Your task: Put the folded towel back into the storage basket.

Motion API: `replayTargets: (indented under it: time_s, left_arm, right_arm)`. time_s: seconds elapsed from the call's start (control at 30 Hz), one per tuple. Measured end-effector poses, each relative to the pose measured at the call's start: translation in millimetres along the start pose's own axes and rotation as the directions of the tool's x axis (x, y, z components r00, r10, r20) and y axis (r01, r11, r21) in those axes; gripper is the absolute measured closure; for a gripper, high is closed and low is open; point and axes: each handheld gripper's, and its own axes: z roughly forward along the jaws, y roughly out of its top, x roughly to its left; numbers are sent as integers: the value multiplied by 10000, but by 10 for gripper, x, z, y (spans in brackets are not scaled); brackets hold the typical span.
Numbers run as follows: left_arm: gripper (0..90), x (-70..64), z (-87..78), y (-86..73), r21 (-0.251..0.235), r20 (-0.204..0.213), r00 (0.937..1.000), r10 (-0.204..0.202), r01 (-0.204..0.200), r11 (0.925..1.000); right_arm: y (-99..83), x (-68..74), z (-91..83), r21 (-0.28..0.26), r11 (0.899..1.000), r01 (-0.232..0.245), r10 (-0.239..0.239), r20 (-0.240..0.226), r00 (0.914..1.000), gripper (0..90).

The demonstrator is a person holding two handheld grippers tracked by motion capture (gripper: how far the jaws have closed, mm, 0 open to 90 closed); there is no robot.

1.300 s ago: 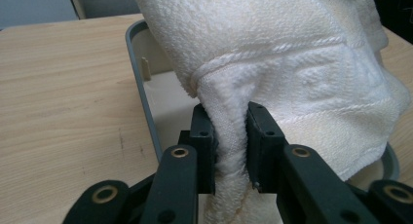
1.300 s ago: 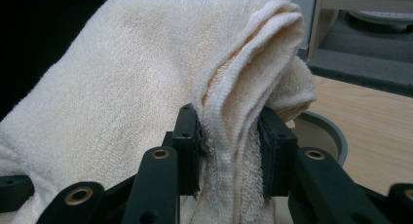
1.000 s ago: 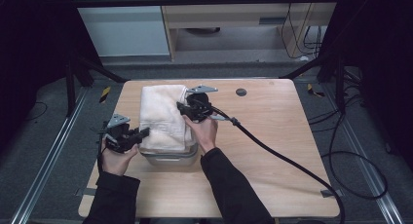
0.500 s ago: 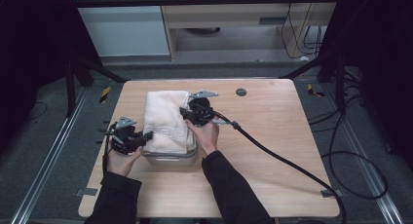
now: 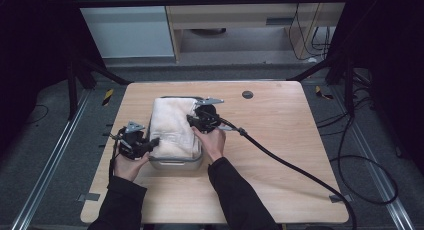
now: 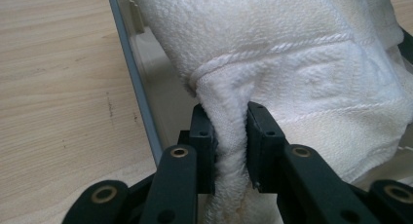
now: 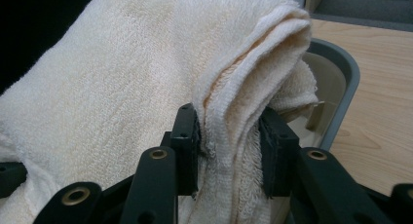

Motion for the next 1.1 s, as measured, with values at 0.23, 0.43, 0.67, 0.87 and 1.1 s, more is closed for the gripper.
replayTargets:
  time_s: [0.23,0.43,0.67,0.87,1.1]
  left_arm:
    - [741,-4,60,-19,241,-141,9998,123,-119,9996]
    - [718,-10,77,-17,392,-231,9997,113,-104,9992]
    - [649,-10,85,-10,447,-360,9994,-1,17,9990]
    - [613,-24,83,-2,460,-364,9993,45,-29,9989]
    - [558,-45,-53,60,-203,-367,9993,22,-30,9998]
  right_arm:
    - [-58,-1,35,134,9998,173,-174,134,9998,642]
    - [-74,-14,59,287,9993,240,-244,134,9996,629]
    - [-86,-19,75,347,9983,459,-465,165,9988,609]
    - [-100,-26,90,439,9960,781,-792,231,9966,573]
    - [-42,-36,-11,-49,9943,1064,-1063,128,9943,537]
